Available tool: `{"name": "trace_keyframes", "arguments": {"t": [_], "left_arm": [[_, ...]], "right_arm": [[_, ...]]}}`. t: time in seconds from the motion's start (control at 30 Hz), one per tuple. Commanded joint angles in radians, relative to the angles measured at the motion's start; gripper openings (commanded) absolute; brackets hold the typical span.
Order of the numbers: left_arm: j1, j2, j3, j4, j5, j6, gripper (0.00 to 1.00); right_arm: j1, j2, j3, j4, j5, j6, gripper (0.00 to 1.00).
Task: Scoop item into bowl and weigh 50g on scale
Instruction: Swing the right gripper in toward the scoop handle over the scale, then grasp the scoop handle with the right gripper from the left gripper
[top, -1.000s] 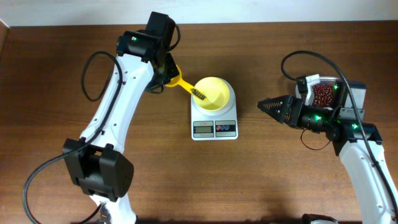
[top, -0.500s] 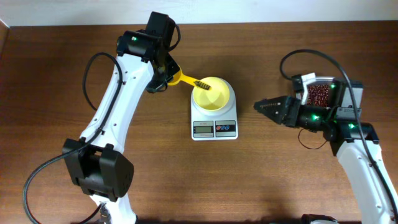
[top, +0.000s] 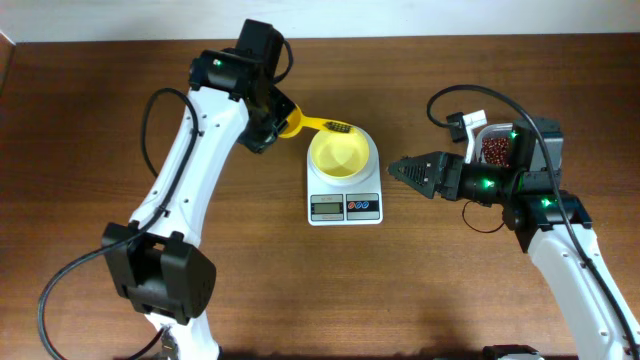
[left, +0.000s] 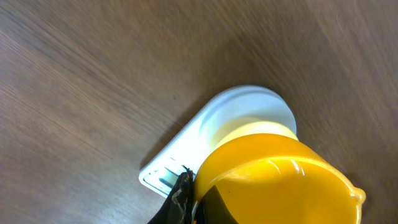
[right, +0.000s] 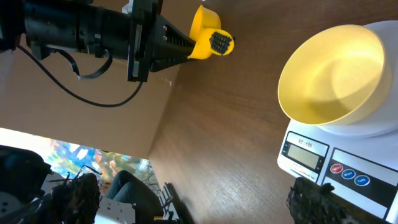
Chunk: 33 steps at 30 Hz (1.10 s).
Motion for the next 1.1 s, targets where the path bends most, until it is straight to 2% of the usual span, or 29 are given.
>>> {"name": "trace_keyframes", "arguments": {"t": [0.0, 0.2, 0.37, 0.6, 1.07], "left_arm": [[-0.043, -0.018, 0.021, 0.003, 0.041, -0.023, 0.00], [-0.132, -0.018, 0.021, 0.005, 0.041, -0.023, 0.00], [-0.183, -0.018, 0.021, 0.004, 0.040, -0.092, 0.00], [-0.190, -0.018, 0.021, 0.004, 0.049, -0.203, 0.00], [-0.190, -0.018, 0.021, 0.024, 0.089, -0.207, 0.00]], "right_arm": [[0.010, 0.007, 0.017, 0.010, 0.010, 0.004, 0.99], [0.010, 0.007, 0.017, 0.025, 0.031, 0.004, 0.99], [0.009, 0.007, 0.017, 0.025, 0.052, 0.004, 0.99], [0.009, 0.007, 0.017, 0.025, 0.066, 0.004, 0.99], [0.009, 0.007, 0.017, 0.025, 0.089, 0.004, 0.99]]}}
